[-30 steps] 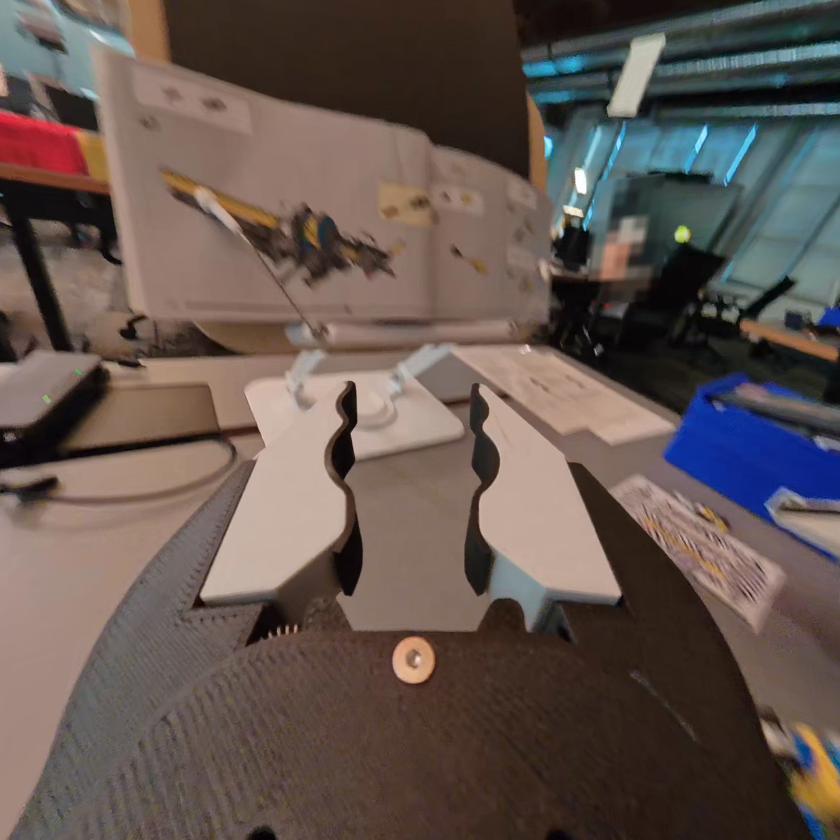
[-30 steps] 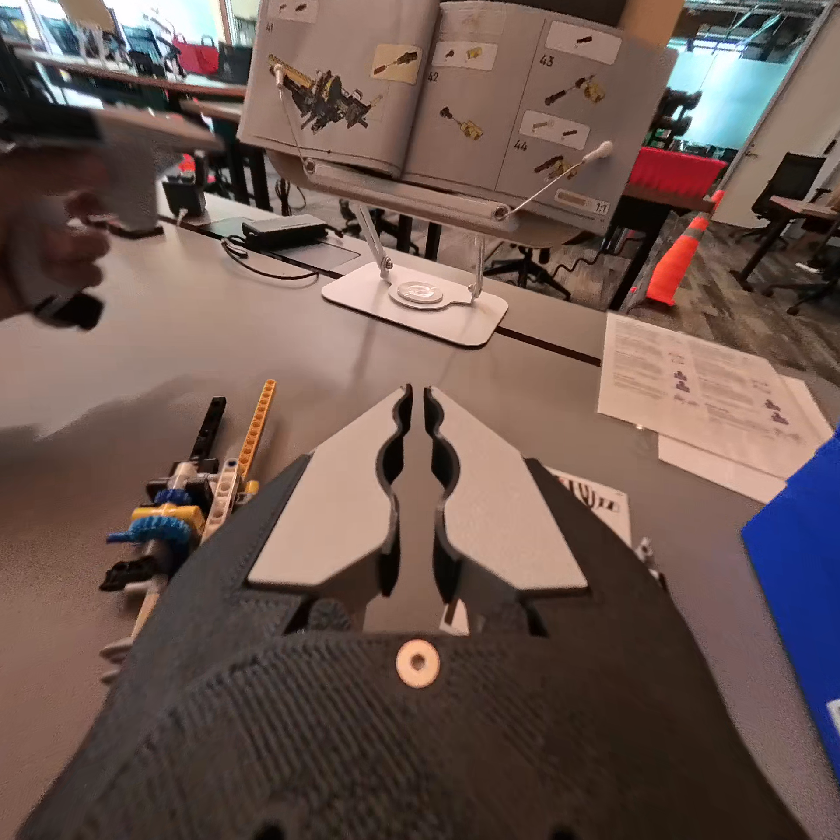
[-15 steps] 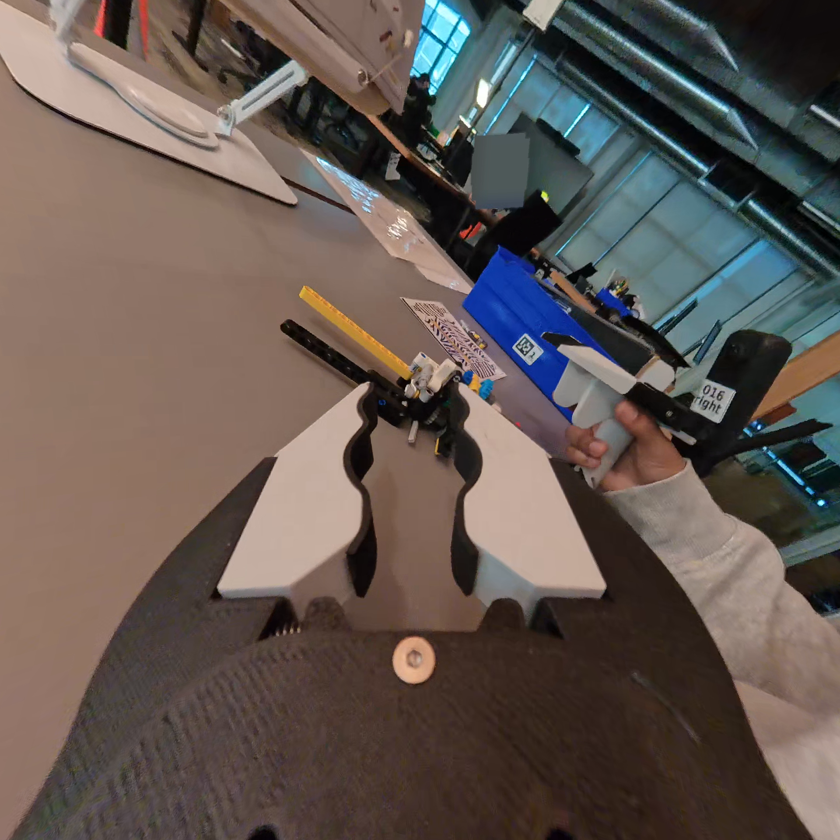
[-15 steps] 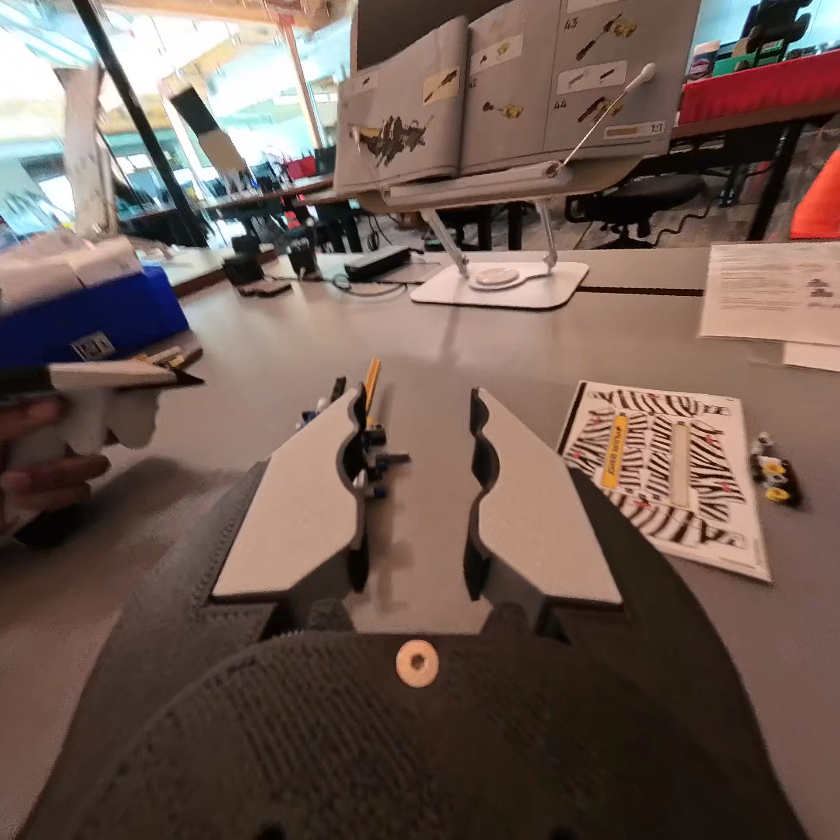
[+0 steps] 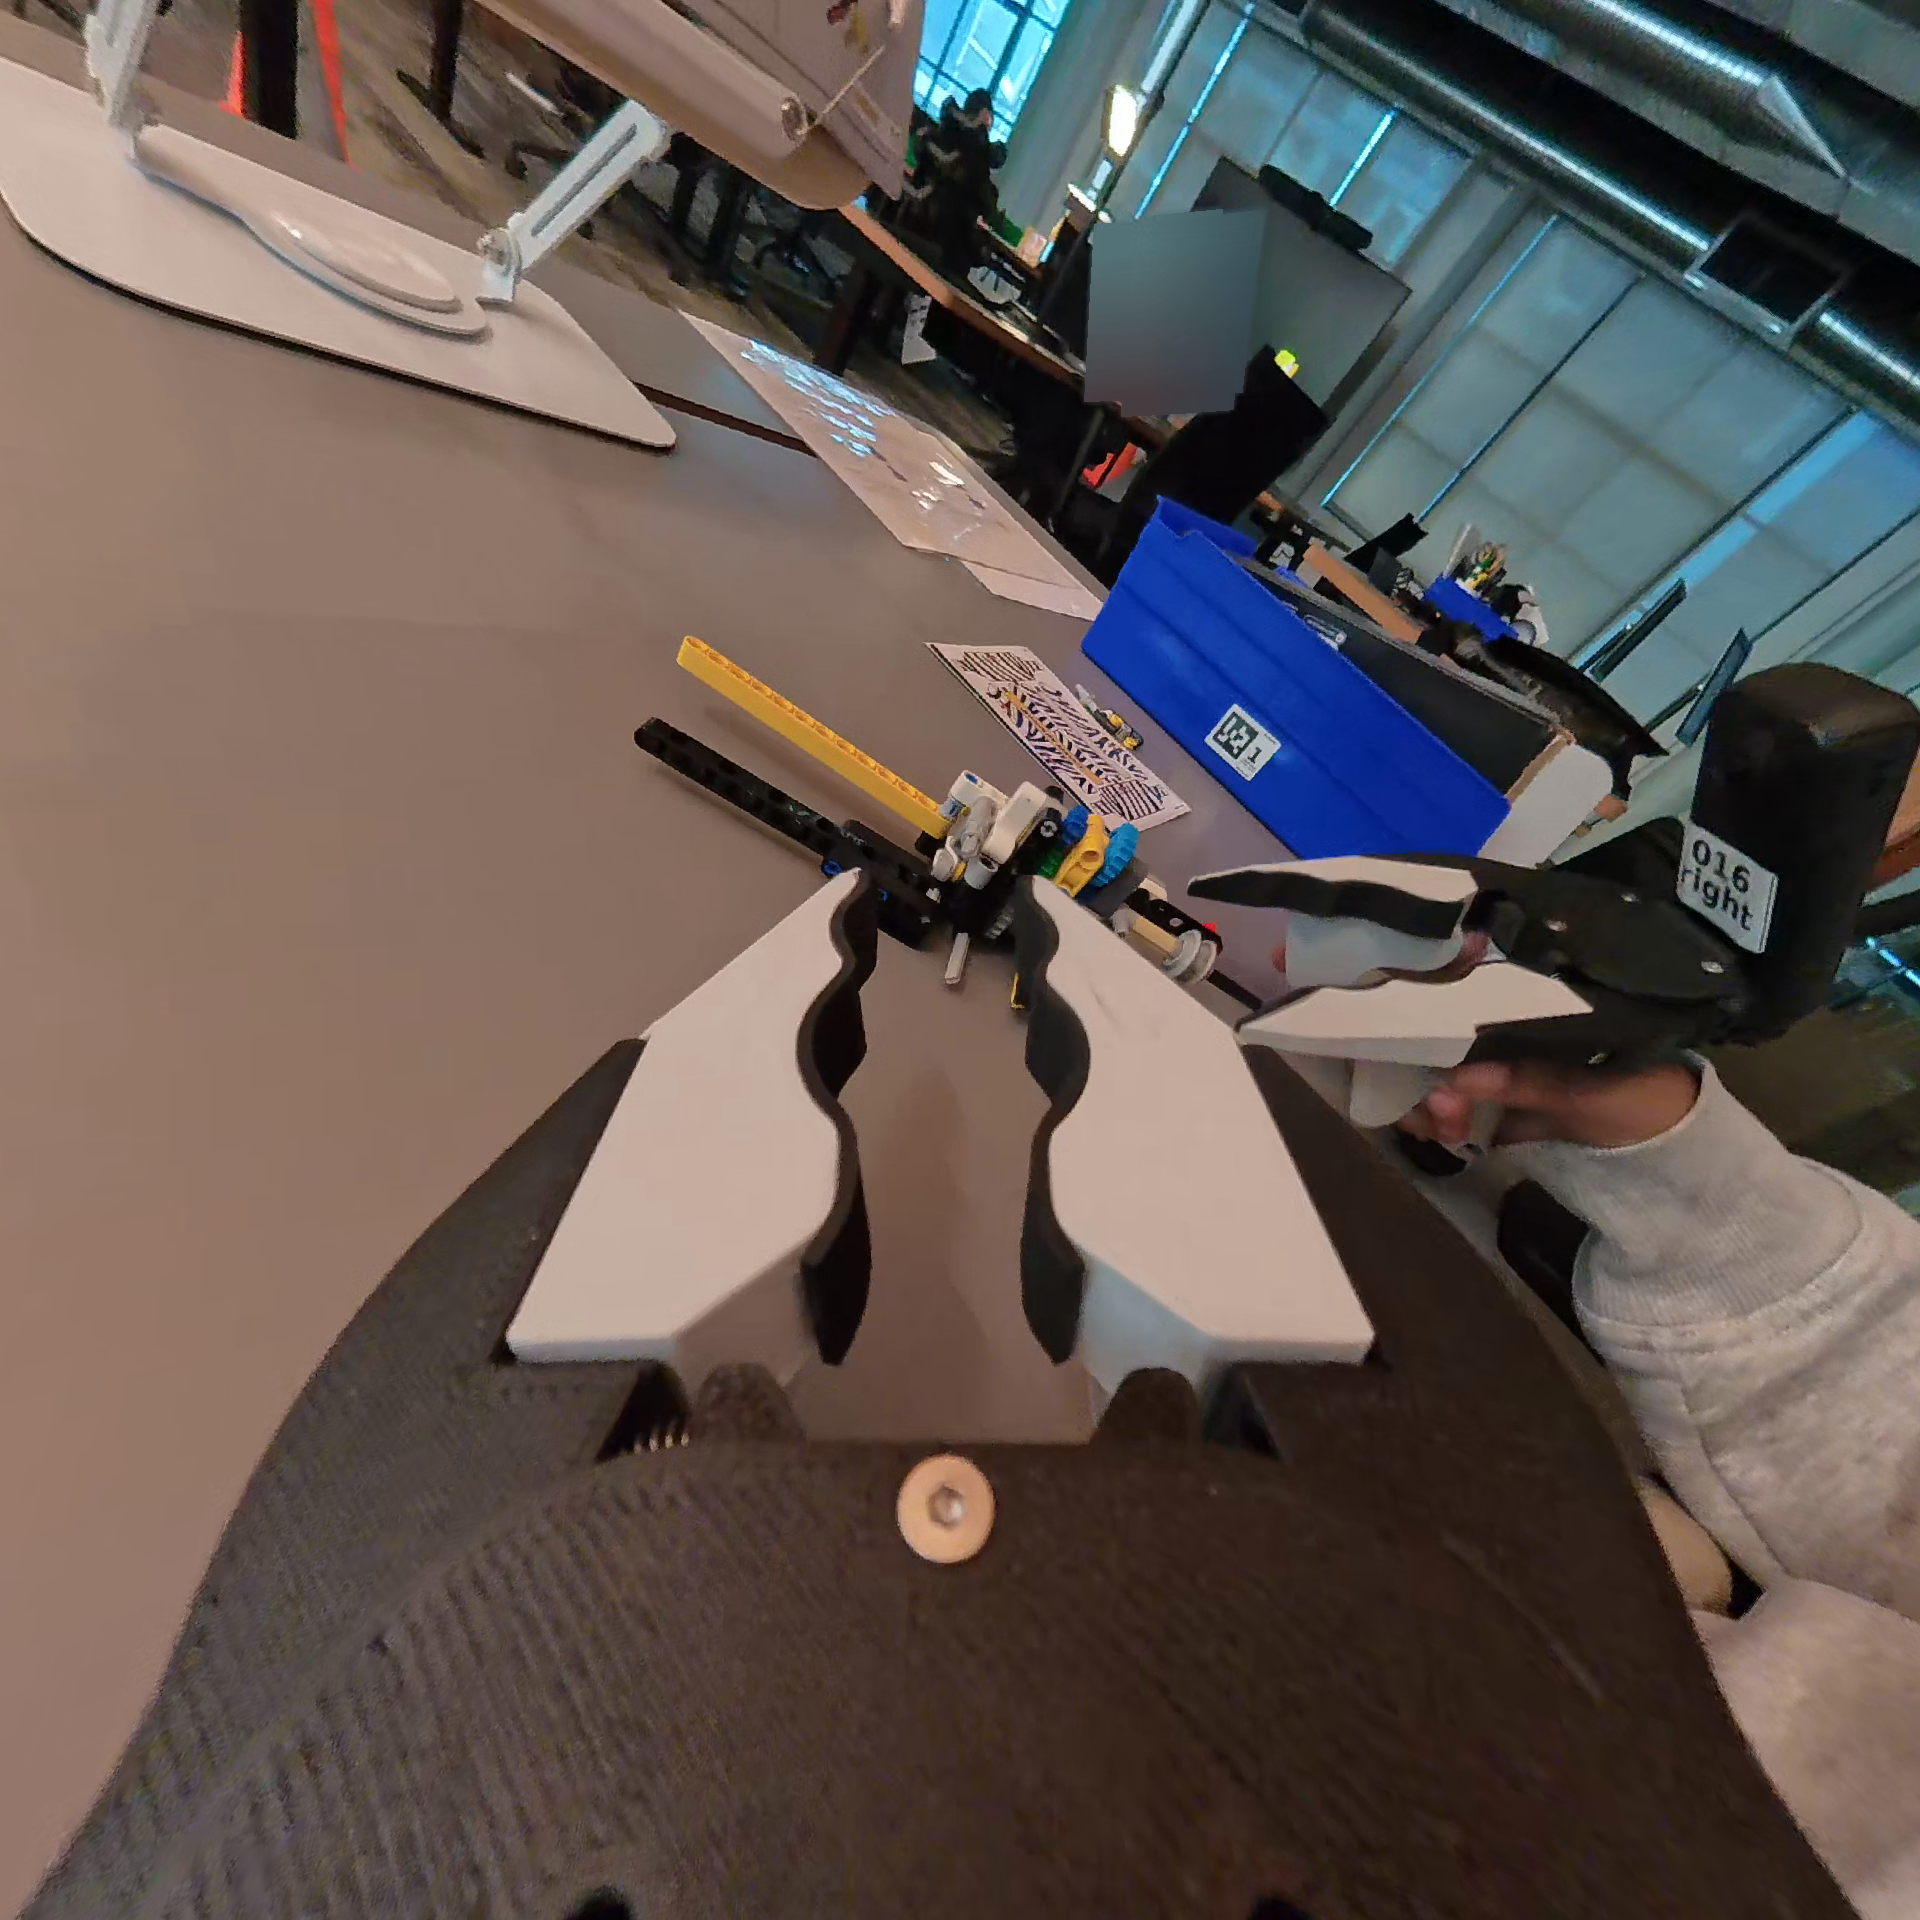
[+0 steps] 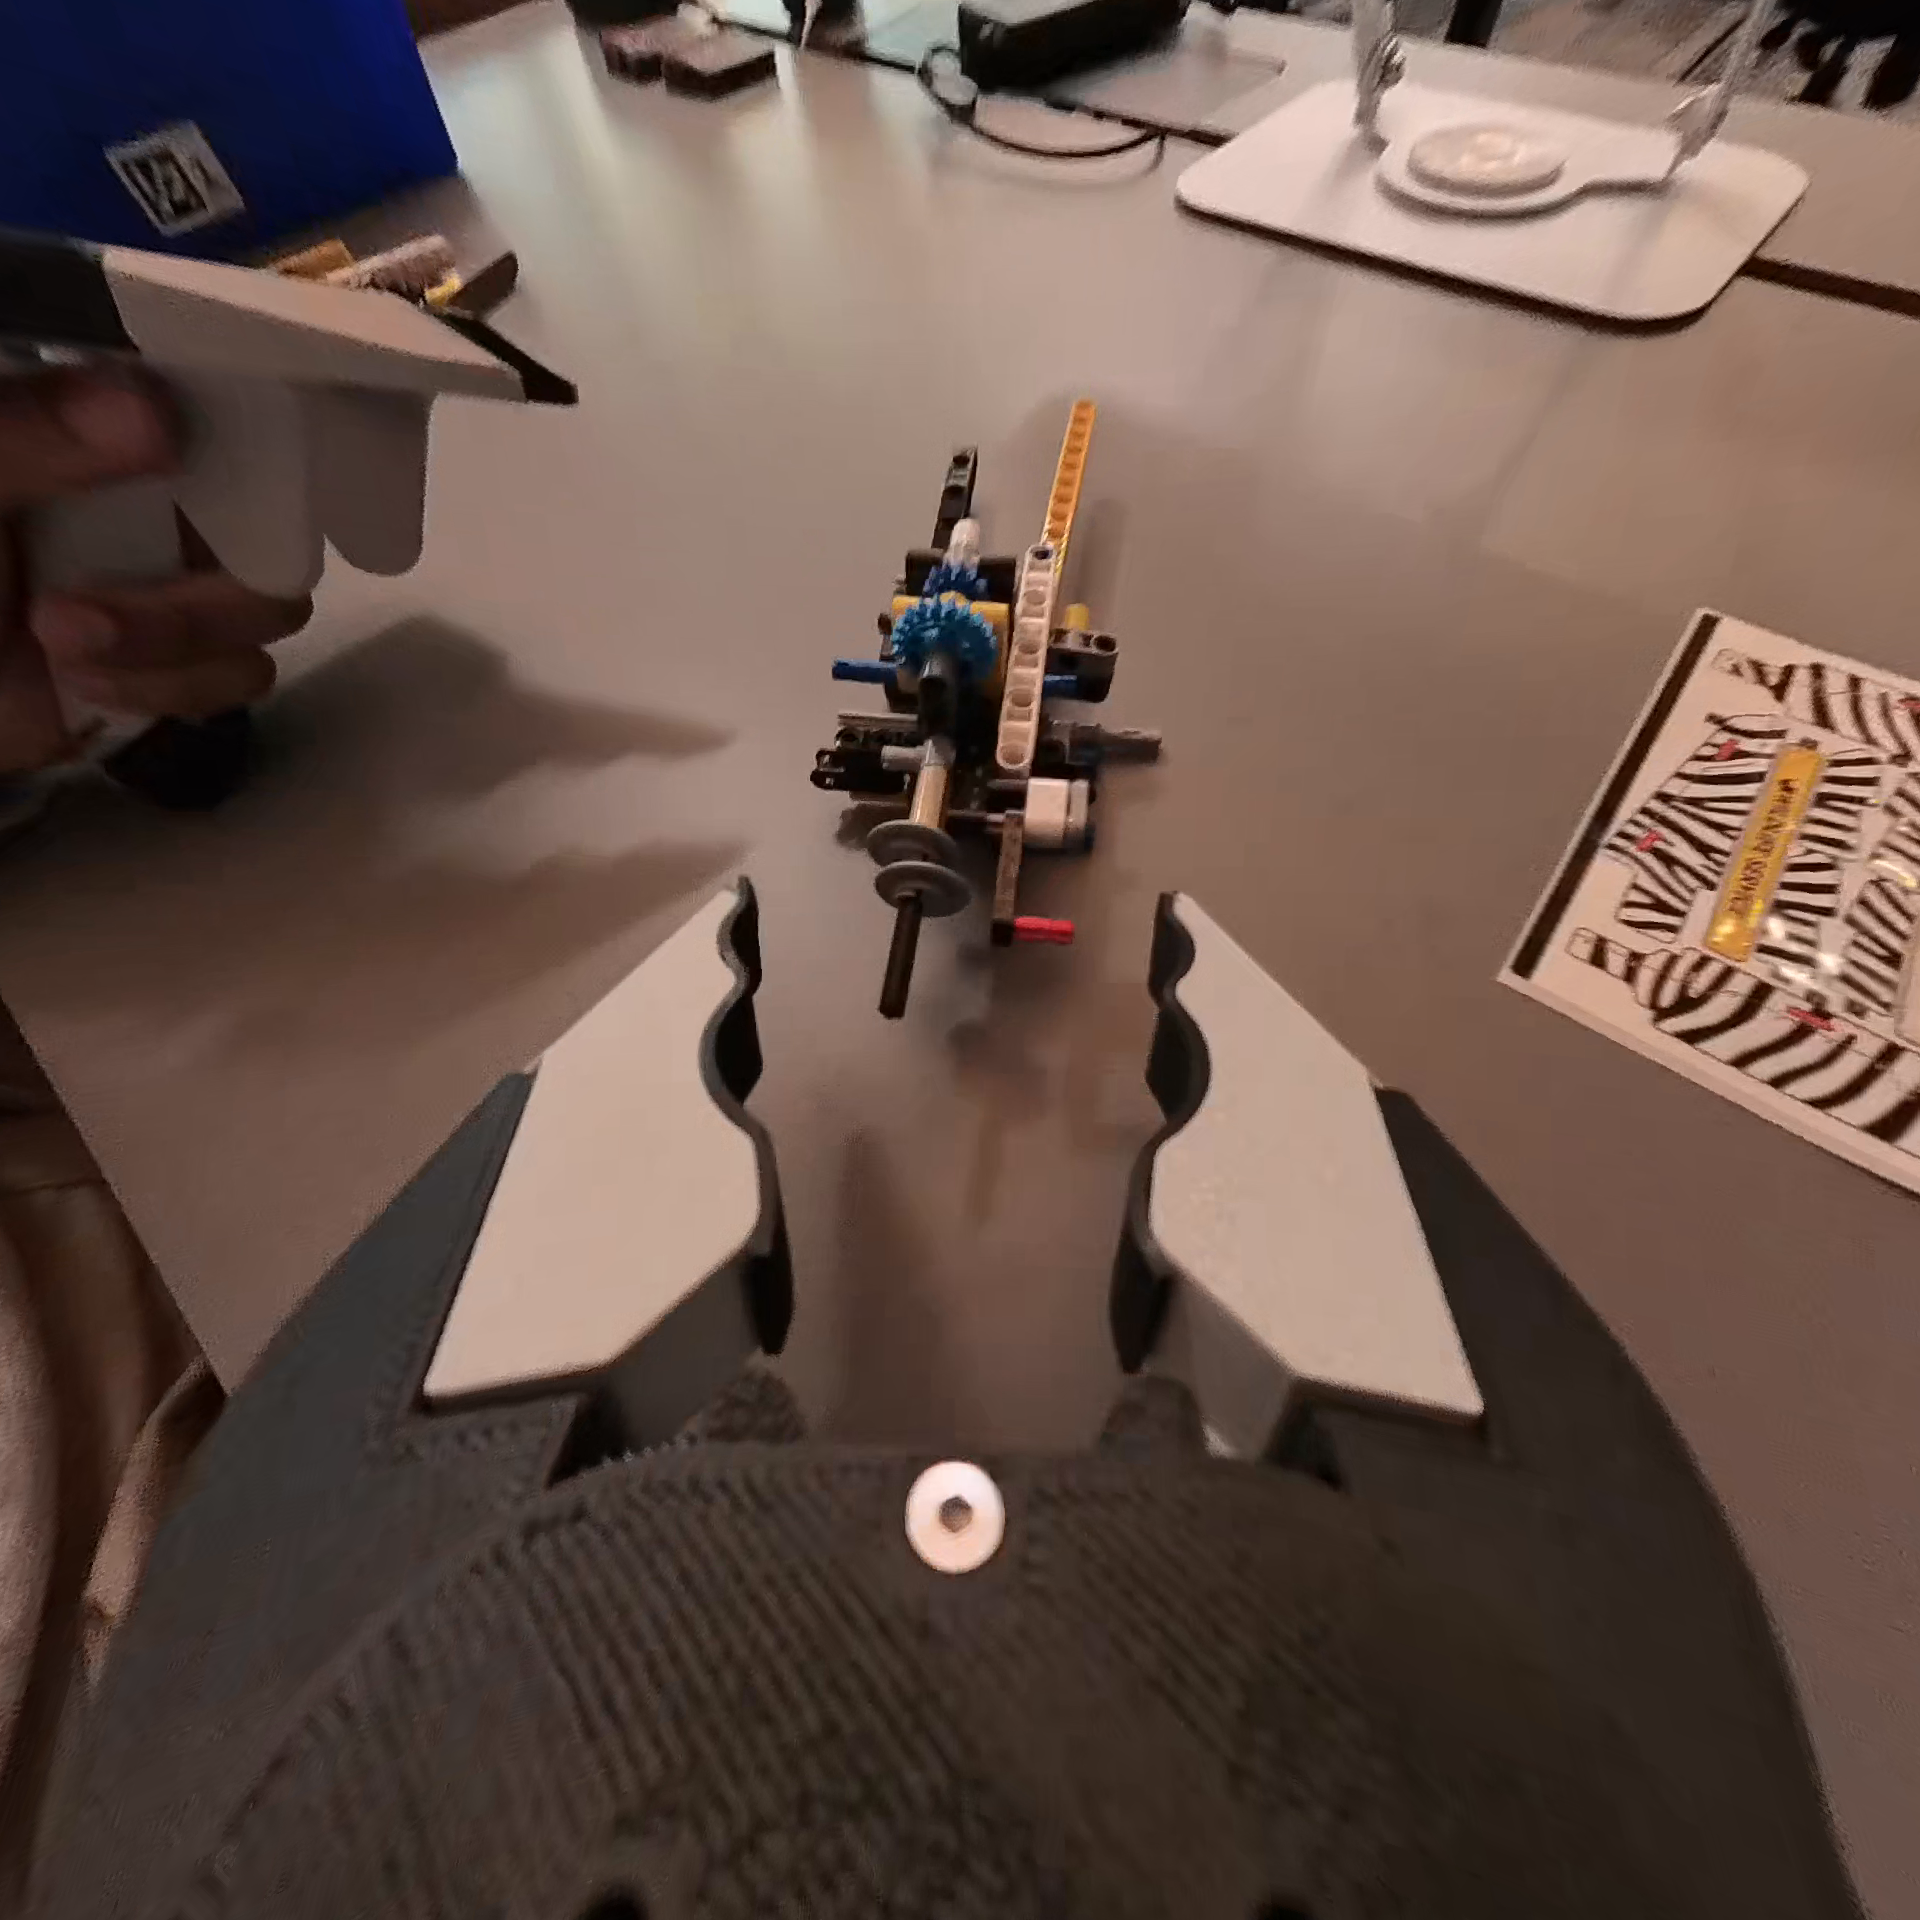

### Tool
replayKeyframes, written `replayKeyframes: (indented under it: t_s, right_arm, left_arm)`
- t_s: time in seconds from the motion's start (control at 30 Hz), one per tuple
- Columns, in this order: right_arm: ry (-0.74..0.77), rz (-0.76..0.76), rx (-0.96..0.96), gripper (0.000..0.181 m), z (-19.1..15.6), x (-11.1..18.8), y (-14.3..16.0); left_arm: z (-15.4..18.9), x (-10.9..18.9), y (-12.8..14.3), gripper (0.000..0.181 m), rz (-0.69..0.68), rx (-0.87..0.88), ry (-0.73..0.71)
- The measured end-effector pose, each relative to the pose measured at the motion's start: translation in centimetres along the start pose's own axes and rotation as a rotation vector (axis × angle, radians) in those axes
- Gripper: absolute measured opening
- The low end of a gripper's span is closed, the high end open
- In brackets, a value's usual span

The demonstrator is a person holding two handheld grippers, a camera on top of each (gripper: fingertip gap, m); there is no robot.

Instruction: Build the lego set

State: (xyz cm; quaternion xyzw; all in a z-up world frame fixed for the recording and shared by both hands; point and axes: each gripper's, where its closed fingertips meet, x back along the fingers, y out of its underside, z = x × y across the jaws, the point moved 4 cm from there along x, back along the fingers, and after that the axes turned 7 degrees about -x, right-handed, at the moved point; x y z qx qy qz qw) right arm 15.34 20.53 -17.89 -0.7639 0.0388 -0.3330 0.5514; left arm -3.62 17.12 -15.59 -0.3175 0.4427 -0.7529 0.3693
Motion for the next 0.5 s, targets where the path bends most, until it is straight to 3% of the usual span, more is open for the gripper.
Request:
replayKeyframes:
  t_s: [0.5]
  right_arm:
    - [-0.031,-0.032,-0.015,0.057,0.05,-0.4,0.2]
  left_arm:
    - [-0.33,-0.22,0.27,0.021,-0.023,0.047,0.018]
